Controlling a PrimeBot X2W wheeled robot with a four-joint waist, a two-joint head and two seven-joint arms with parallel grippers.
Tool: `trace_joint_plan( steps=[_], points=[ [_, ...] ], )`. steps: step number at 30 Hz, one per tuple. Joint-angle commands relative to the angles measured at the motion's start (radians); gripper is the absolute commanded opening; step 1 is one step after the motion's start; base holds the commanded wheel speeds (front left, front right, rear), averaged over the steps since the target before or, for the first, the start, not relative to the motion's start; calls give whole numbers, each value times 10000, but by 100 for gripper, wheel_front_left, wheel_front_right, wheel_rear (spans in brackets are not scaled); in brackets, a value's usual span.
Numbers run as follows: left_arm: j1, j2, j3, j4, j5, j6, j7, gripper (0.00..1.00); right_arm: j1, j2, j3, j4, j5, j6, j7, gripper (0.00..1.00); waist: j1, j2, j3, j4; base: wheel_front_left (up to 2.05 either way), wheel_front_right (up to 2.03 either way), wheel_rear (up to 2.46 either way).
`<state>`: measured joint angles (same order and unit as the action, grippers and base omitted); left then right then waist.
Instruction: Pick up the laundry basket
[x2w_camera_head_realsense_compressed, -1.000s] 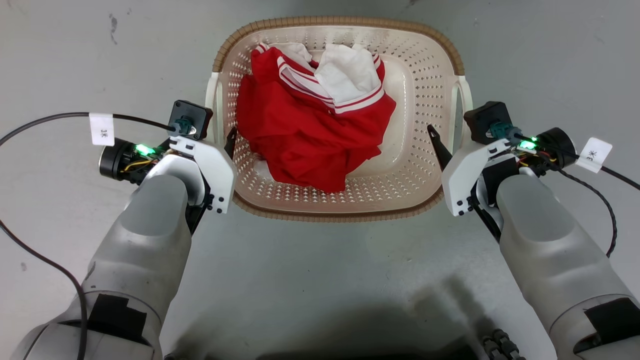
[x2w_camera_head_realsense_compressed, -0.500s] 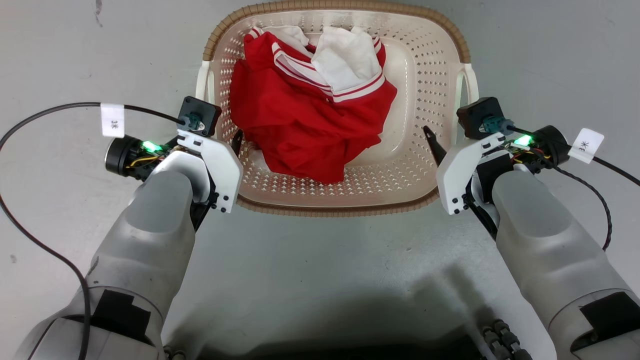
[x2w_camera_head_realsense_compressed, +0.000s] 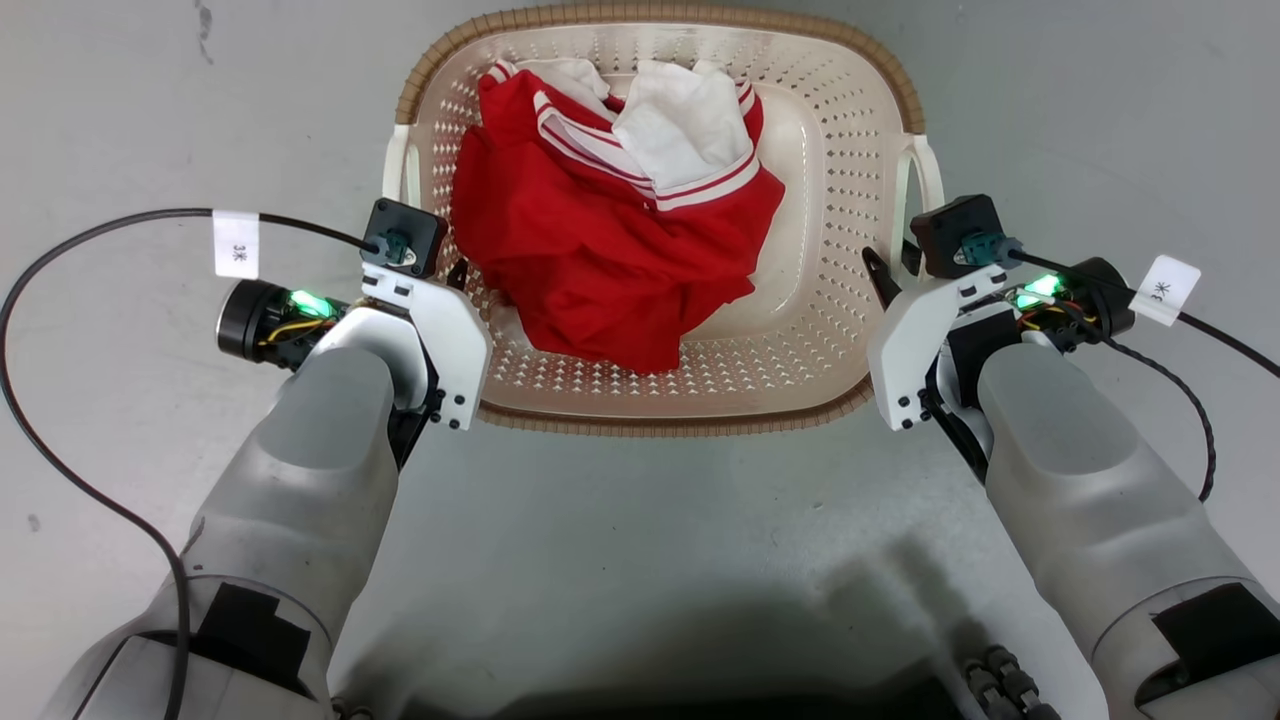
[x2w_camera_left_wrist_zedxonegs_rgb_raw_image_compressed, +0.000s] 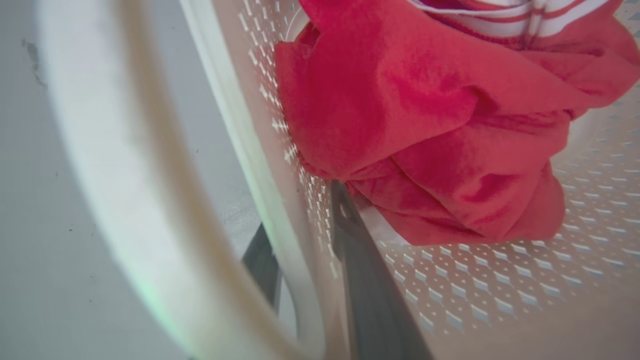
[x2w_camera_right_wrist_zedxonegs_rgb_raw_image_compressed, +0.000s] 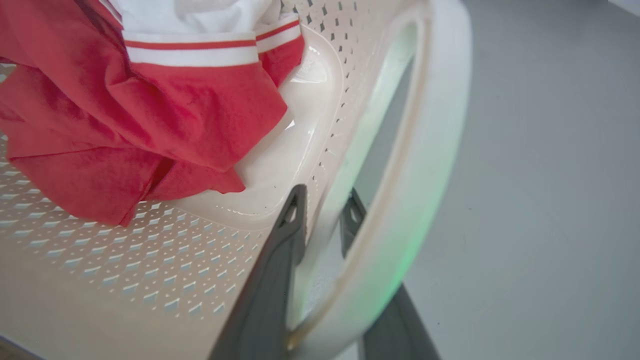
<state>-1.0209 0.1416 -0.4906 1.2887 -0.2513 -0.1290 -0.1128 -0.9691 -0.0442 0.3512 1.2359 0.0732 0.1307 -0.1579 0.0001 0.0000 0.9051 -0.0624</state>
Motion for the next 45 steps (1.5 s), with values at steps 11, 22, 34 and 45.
trace_joint_plan(
  steps=[11,22,34,45],
  points=[
    [565,-64,-446,-17,-560,-15,150,0,497,-86,504,164,256,13,336,0,-1,0,-1115,102,0,0,0],
    [1491,-283,-964,-28,-1328,-17,899,0,1305,-65,1319,106,933,13,1094,0,-1,0,-2722,237,0,0,0],
    [2725,-407,-1677,-72,-2292,-18,1643,0,2349,-48,2226,65,1803,13,1745,0,-1,0,-4636,337,0,0,0],
    [3761,-356,-2364,-215,-3054,-17,2253,0,3370,-30,3172,-108,2714,14,2322,0,-1,0,-6311,450,0,0,0]
  ],
)
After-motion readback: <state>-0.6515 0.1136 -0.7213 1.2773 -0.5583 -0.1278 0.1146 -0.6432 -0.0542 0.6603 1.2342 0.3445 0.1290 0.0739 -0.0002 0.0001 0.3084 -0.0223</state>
